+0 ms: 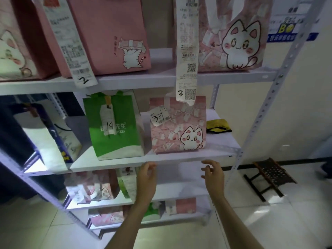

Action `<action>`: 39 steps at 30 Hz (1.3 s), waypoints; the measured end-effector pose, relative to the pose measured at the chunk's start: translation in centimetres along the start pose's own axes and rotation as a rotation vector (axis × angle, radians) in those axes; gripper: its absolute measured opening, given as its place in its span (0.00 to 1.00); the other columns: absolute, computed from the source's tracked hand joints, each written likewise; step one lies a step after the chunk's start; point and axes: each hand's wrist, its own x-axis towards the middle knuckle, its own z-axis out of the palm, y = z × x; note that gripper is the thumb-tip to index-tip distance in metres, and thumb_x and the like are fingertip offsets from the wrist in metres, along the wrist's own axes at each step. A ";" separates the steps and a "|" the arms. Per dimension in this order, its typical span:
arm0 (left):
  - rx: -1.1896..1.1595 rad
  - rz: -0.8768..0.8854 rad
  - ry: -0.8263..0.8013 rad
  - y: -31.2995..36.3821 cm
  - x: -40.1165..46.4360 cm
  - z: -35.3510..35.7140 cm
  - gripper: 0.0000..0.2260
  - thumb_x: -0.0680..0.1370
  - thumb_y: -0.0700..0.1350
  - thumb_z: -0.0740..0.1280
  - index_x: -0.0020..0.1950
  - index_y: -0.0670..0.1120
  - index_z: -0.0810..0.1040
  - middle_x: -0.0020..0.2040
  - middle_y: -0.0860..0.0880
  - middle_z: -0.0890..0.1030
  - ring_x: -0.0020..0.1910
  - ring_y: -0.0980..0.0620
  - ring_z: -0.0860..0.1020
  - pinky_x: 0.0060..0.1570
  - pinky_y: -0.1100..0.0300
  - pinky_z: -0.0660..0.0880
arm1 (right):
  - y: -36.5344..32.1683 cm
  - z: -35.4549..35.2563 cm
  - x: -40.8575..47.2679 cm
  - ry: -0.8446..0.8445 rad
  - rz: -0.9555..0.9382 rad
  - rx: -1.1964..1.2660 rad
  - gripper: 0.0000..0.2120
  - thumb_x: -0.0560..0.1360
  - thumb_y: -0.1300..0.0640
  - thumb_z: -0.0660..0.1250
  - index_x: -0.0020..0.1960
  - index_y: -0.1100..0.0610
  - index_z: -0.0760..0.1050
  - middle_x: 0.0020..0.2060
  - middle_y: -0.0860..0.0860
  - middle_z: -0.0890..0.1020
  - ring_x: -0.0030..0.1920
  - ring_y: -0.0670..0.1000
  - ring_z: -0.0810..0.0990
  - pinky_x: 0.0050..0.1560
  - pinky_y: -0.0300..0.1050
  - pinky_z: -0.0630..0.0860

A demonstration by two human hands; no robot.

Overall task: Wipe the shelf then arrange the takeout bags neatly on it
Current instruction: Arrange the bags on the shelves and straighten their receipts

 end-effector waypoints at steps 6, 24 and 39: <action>0.139 -0.090 -0.159 -6.4 -5.2 -2.6 0.07 0.82 0.39 0.65 0.53 0.51 0.80 0.49 0.58 0.82 0.50 0.60 0.80 0.45 0.71 0.72 | 4.5 0.0 -7.6 -0.086 0.006 -0.266 0.13 0.81 0.65 0.62 0.55 0.50 0.81 0.53 0.45 0.82 0.48 0.48 0.84 0.47 0.54 0.84; 0.496 -0.222 -0.368 -12.7 -16.6 1.1 0.02 0.81 0.46 0.65 0.50 0.51 0.76 0.45 0.54 0.81 0.45 0.52 0.80 0.46 0.53 0.79 | 13.1 -8.2 -15.5 -0.466 0.013 -0.918 0.11 0.81 0.59 0.63 0.58 0.52 0.81 0.54 0.50 0.84 0.49 0.52 0.83 0.44 0.44 0.75; 0.581 -0.293 -0.353 -26.2 -16.0 11.6 0.03 0.81 0.46 0.64 0.48 0.52 0.75 0.46 0.55 0.81 0.44 0.54 0.78 0.38 0.60 0.71 | 30.4 -6.1 -10.0 -0.563 -0.051 -0.992 0.11 0.81 0.57 0.60 0.58 0.50 0.80 0.54 0.49 0.85 0.49 0.50 0.84 0.49 0.47 0.82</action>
